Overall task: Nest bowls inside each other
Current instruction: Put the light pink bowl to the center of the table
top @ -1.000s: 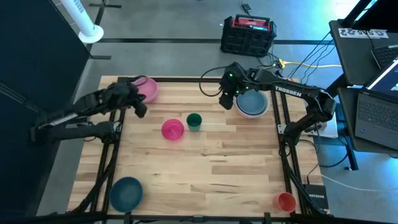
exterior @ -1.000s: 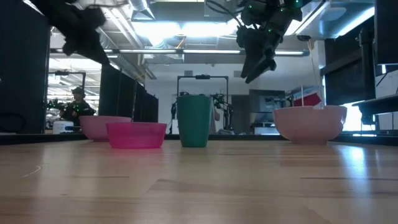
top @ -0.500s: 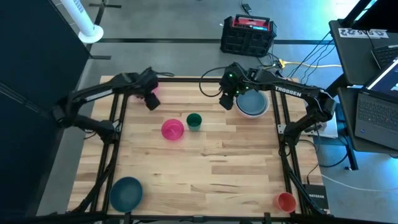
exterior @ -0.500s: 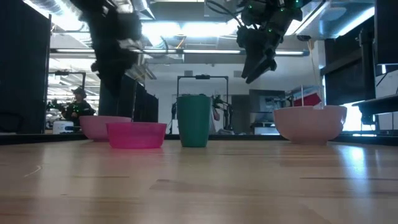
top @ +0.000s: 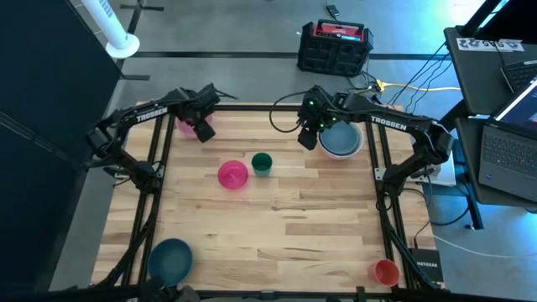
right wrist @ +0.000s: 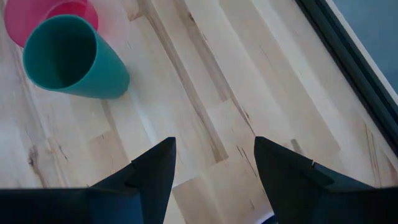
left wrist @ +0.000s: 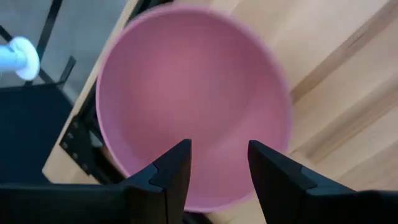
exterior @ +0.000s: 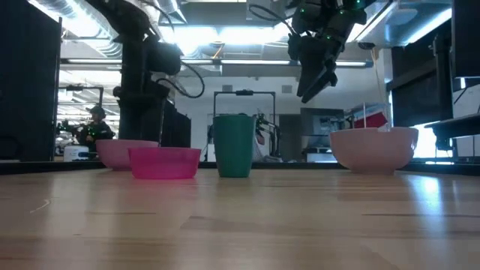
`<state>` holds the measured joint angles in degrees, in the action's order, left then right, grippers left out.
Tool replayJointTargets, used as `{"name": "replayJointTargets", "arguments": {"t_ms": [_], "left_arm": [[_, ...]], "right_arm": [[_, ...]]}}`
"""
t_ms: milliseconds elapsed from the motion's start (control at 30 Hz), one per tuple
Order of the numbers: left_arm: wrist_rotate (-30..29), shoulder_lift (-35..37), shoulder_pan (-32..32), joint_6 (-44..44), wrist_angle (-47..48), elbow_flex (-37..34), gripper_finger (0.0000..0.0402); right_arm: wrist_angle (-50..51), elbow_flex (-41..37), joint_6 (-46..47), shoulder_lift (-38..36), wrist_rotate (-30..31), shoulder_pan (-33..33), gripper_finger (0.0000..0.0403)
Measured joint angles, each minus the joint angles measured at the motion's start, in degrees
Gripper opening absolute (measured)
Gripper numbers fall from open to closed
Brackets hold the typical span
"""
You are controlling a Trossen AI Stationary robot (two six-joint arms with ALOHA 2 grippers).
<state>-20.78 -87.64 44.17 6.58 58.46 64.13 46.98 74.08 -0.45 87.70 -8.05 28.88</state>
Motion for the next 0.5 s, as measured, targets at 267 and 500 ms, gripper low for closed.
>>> {"name": "replayJointTargets", "arguments": {"t_ms": [267,500], "left_arm": [[0.72,-0.31,-0.23,1.99,0.90,-0.04,0.0144],[3.26,-1.21,-1.78,3.03,1.82,-0.04,0.0144]], "right_arm": [[-0.04,0.00,0.04,0.00,-0.05,0.00,0.0206],[-0.07,-0.02,0.09,-0.02,-0.06,0.00,0.0206]]}}
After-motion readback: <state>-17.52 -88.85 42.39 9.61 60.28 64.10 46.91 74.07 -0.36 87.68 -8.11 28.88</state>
